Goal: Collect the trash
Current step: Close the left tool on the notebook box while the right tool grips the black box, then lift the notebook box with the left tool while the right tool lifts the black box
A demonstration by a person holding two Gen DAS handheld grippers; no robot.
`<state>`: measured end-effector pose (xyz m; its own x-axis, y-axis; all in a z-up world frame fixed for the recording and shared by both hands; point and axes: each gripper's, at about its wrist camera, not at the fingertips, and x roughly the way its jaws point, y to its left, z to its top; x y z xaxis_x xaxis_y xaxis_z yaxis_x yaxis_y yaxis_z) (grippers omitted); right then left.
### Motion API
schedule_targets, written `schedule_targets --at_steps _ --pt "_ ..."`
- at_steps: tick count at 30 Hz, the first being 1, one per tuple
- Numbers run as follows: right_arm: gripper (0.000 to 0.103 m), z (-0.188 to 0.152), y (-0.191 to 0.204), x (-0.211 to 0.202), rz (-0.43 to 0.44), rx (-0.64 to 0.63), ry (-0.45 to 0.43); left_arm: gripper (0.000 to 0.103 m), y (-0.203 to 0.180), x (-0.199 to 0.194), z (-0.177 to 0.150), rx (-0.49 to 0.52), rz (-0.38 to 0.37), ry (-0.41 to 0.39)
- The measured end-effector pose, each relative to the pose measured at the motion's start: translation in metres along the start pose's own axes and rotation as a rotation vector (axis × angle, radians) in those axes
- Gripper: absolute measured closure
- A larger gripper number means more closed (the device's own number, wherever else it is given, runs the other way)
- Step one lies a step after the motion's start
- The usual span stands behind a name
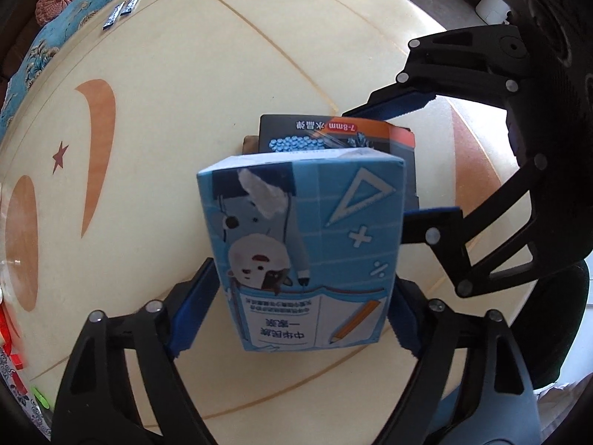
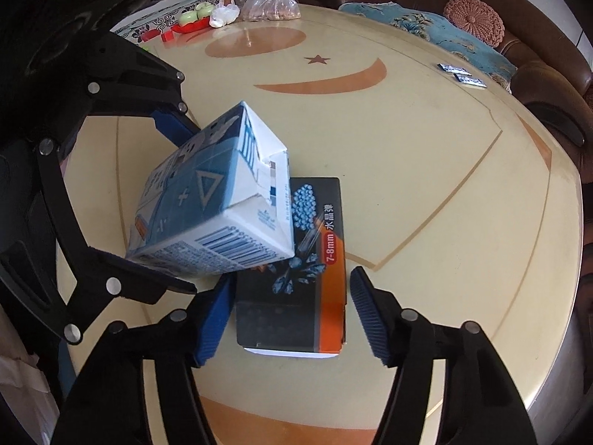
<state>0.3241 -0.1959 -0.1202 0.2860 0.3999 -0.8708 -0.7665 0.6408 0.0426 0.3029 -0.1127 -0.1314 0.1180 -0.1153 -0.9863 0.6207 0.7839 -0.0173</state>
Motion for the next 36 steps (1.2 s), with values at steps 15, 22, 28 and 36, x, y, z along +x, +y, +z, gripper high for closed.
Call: schedule_targets --at_steps 15,22,28,36 --pt "0.051 -0.008 0.011 -0.009 -0.133 0.077 -0.012 0.034 -0.001 -0.015 -0.006 -0.012 -0.002 -0.035" --pt "0.051 -0.013 0.022 -0.025 -0.2 0.122 -0.007 0.034 0.0 -0.03 -0.024 -0.03 0.004 -0.052" --pt "0.051 -0.013 0.038 -0.052 -0.266 0.155 -0.032 0.034 0.002 -0.055 -0.043 -0.06 0.007 -0.083" --pt "0.051 -0.014 0.067 -0.103 -0.3 0.201 -0.07 0.034 -0.018 -0.089 -0.065 -0.052 0.038 -0.136"
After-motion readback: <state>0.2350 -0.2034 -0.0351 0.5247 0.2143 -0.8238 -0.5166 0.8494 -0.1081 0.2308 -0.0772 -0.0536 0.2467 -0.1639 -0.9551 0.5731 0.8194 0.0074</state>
